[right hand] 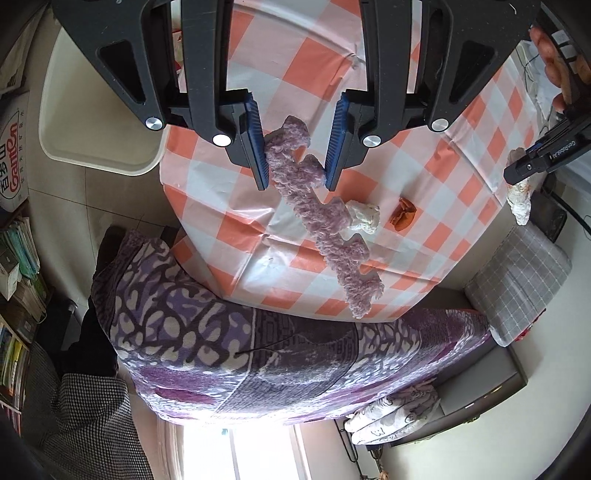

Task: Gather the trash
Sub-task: 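Carry both items over the bin and open the right tool to drop the foam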

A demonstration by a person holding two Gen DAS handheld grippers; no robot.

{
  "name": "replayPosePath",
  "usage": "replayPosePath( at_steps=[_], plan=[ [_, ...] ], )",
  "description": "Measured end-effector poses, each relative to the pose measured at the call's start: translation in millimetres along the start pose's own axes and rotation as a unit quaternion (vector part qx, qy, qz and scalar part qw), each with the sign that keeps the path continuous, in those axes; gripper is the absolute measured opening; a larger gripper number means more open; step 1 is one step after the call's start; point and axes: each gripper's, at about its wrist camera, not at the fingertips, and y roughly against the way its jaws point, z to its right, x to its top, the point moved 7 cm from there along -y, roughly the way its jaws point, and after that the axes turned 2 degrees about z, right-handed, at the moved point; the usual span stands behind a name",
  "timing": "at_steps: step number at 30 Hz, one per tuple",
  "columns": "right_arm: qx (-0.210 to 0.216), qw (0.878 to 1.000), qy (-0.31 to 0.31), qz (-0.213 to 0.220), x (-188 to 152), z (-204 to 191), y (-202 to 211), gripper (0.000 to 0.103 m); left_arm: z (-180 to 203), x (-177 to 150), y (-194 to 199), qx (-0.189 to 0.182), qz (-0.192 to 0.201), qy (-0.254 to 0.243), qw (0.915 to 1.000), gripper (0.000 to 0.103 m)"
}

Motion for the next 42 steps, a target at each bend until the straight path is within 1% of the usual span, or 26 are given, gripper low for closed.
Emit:
replayPosePath(
  at_steps=[10, 21, 25, 31, 36, 42],
  plan=[
    [-0.016, 0.999, -0.029, 0.005, 6, 19, 5, 0.03, 15, -8, -5, -0.006, -0.008, -0.016, 0.9998, 0.032],
    [-0.058, 0.997, -0.053, 0.02, 13, 44, 15, 0.03, 32, -15, -5, -0.017, -0.011, -0.032, 0.9993, 0.032],
    [-0.076, 0.994, -0.07, 0.02, 15, 60, 18, 0.03, 43, -19, -6, -0.022, -0.014, -0.041, 0.9988, 0.032],
    [-0.104, 0.989, -0.103, 0.013, 14, 96, 25, 0.03, 65, -27, -10, -0.034, -0.021, -0.056, 0.9976, 0.032],
    [-0.13, 0.983, -0.129, -0.003, 8, 130, 31, 0.031, 89, -40, -16, -0.045, -0.032, -0.078, 0.9954, 0.032],
    [-0.147, 0.979, -0.139, -0.024, 0, 158, 36, 0.031, 121, -53, -23, -0.059, -0.043, -0.106, 0.9917, 0.032]
  ],
)
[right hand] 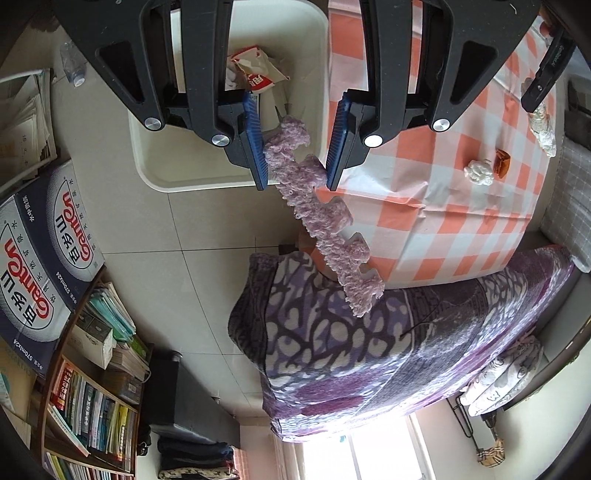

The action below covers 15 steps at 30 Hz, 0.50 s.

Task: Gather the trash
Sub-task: 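Carry both items over the bin and open the right tool to drop the foam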

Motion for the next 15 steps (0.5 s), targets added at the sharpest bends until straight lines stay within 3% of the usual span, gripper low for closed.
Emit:
replayPosePath(
  at_steps=[10, 15],
  plan=[
    [-0.009, 1.0, -0.003, -0.011, 0, 38, 2, 0.035, 61, -19, -19, -0.032, -0.024, -0.044, 0.9982, 0.032],
    [-0.011, 1.0, -0.026, 0.002, 7, 60, 9, 0.05, 92, -32, -26, -0.054, -0.035, -0.063, 0.9959, 0.032]
  ],
)
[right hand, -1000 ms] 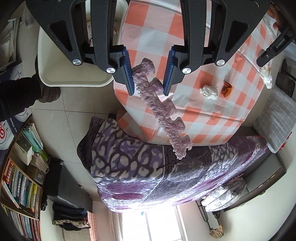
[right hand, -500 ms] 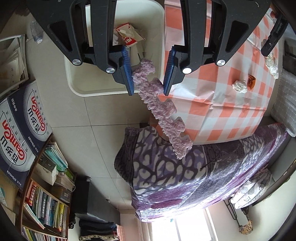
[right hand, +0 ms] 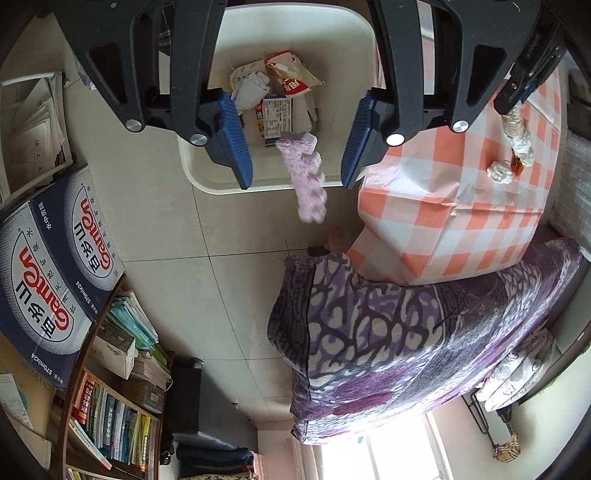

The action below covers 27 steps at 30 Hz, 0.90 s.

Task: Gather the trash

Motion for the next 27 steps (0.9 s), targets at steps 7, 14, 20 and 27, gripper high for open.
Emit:
replayPosePath(
  at_steps=[7, 14, 20, 27],
  plan=[
    [0.009, 0.999, -0.033, 0.001, 8, 24, 2, 0.058, 40, -13, -13, -0.025, -0.017, -0.029, 0.9991, 0.032],
    [0.013, 0.998, -0.06, 0.005, 14, 44, 4, 0.064, 85, -32, -29, -0.057, -0.046, -0.065, 0.9952, 0.032],
    [0.015, 0.996, -0.087, 0.008, 19, 59, 5, 0.068, 124, -49, -37, -0.099, -0.073, -0.093, 0.988, 0.039],
    [0.022, 0.992, -0.126, -0.002, 18, 71, -2, 0.077, 101, -41, -50, -0.048, -0.069, -0.074, 0.9937, 0.072]
  ],
)
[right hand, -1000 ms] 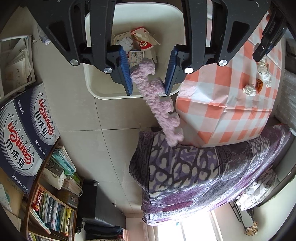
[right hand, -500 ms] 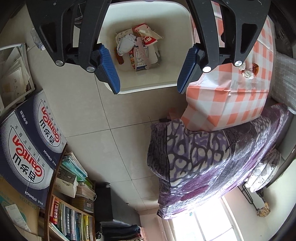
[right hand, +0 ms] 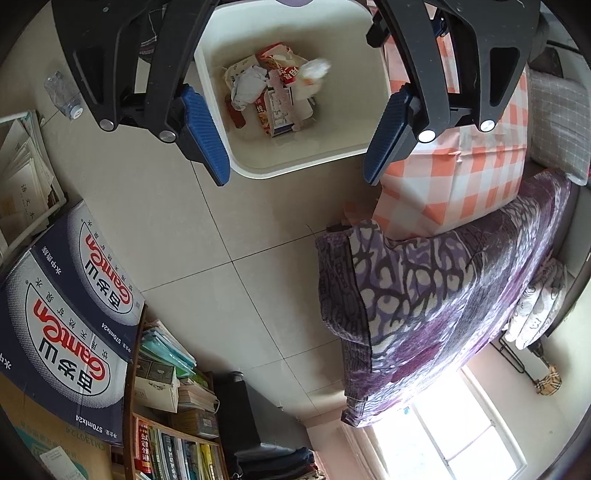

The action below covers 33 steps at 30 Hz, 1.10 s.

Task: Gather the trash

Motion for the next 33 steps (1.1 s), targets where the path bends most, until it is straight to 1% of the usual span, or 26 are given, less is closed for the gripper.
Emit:
replayPosePath(
  at_steps=[2, 4, 6, 9, 11, 14, 16, 17, 21, 23, 24, 25, 26, 28, 30, 33],
  plan=[
    [0.015, 1.0, -0.007, -0.01, -2, -5, -4, 0.081, -25, 9, 1, 0.044, 0.013, 0.018, 0.9988, 0.076],
    [0.024, 1.0, -0.006, -0.017, -4, -11, -6, 0.086, -56, 20, 4, 0.093, 0.026, 0.046, 0.9943, 0.078],
    [0.027, 0.999, 0.0, -0.019, -8, -19, -8, 0.09, -89, 30, 6, 0.126, 0.036, 0.082, 0.988, 0.078],
    [0.04, 0.999, 0.003, -0.034, -14, -32, -12, 0.095, -145, 47, 10, 0.164, 0.053, 0.145, 0.9744, 0.078],
    [0.054, 0.997, -0.006, -0.048, -17, -40, -14, 0.095, -178, 56, 11, 0.178, 0.062, 0.186, 0.9643, 0.078],
    [0.076, 0.995, -0.018, -0.063, -21, -54, -16, 0.096, -220, 66, 7, 0.185, 0.066, 0.238, 0.9512, 0.078],
    [0.08, 0.995, -0.009, -0.066, -23, -66, -18, 0.096, -238, 71, 1, 0.187, 0.065, 0.258, 0.9455, 0.078],
    [0.08, 0.995, -0.004, -0.067, -25, -72, -19, 0.096, -245, 74, -2, 0.188, 0.065, 0.263, 0.944, 0.078],
    [0.083, 0.993, 0.012, -0.083, -35, -92, -26, 0.096, -259, 83, -17, 0.199, 0.064, 0.253, 0.9447, 0.077],
    [0.088, 0.991, 0.02, -0.094, -39, -100, -29, 0.096, -265, 82, -25, 0.2, 0.057, 0.247, 0.9464, 0.065],
    [0.087, 0.991, 0.025, -0.096, -42, -104, -30, 0.096, -265, 83, -24, 0.207, 0.062, 0.237, 0.9472, 0.063],
    [0.084, 0.991, 0.03, -0.095, -44, -107, -30, 0.096, -266, 84, -23, 0.213, 0.066, 0.225, 0.9485, 0.049],
    [0.082, 0.992, 0.033, -0.094, -46, -109, -31, 0.096, -267, 84, -22, 0.207, 0.065, 0.22, 0.951, 0.041],
    [0.077, 0.992, 0.039, -0.093, -50, -112, -31, 0.096, -270, 82, -13, 0.191, 0.069, 0.225, 0.9528, 0.04],
    [0.071, 0.992, 0.039, -0.093, -54, -115, -34, 0.096, -269, 80, 2, 0.191, 0.074, 0.219, 0.9539, 0.039],
    [0.066, 0.992, 0.04, -0.1, -64, -122, -39, 0.096, -265, 76, 44, 0.192, 0.099, 0.203, 0.955, 0.039]
  ],
)
